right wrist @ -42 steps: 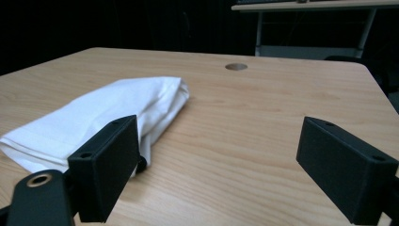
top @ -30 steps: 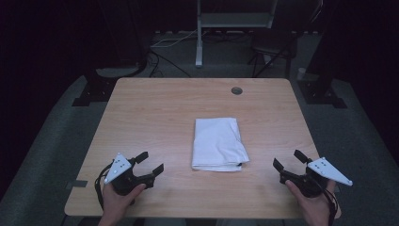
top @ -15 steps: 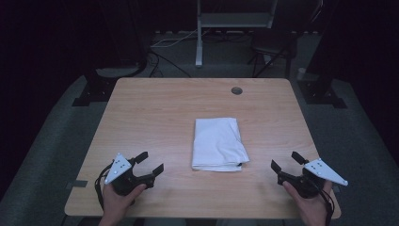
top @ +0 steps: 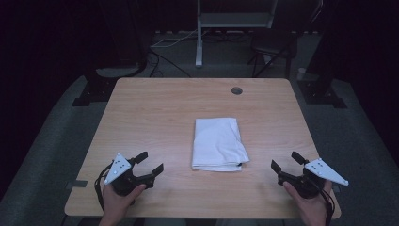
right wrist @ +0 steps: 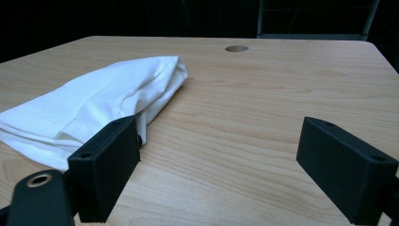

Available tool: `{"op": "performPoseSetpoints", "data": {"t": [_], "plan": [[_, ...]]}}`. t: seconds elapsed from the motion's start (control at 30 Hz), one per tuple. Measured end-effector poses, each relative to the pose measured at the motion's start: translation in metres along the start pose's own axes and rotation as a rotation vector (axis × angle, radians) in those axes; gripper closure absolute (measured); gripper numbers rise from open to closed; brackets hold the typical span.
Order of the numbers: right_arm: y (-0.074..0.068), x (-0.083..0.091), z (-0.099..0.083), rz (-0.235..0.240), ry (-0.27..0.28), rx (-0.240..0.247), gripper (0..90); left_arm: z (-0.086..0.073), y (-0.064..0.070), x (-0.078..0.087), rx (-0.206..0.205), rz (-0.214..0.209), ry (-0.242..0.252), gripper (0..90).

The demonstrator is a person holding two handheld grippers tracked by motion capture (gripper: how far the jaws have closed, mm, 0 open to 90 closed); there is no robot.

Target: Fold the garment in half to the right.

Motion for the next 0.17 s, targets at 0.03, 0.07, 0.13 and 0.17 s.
{"op": "performPoseSetpoints", "data": {"t": [0.03, 0.07, 0.13, 0.17], "plan": [[-0.0002, -0.0001, 0.0, 0.004, -0.001, 0.002, 13.5, 0.0, 0.0001, 0.0, -0.001, 0.0, 0.0, 20.7], [-0.0002, -0.0001, 0.0, 0.004, -0.001, 0.002, 13.5, 0.0003, 0.0005, -0.0004, 0.001, 0.0, 0.005, 20.7], [-0.0005, -0.0001, -0.0001, 0.008, -0.002, 0.003, 13.5, 0.0001, 0.0007, -0.0001, -0.007, -0.001, 0.0, 20.7], [-0.0006, -0.0004, -0.0001, 0.009, -0.004, 0.004, 13.5, 0.0002, 0.0008, -0.0001, -0.006, -0.001, 0.001, 20.7]]}}
Point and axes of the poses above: each handheld gripper's, and its own axes: x roughly backward along the jaws, z roughly out of its top, y roughly to its right, the point moved 6 cm from there along -x, roughly forward along the jaws, and after that the axes turned 12 degrees about -x, right-handed, at the moved point
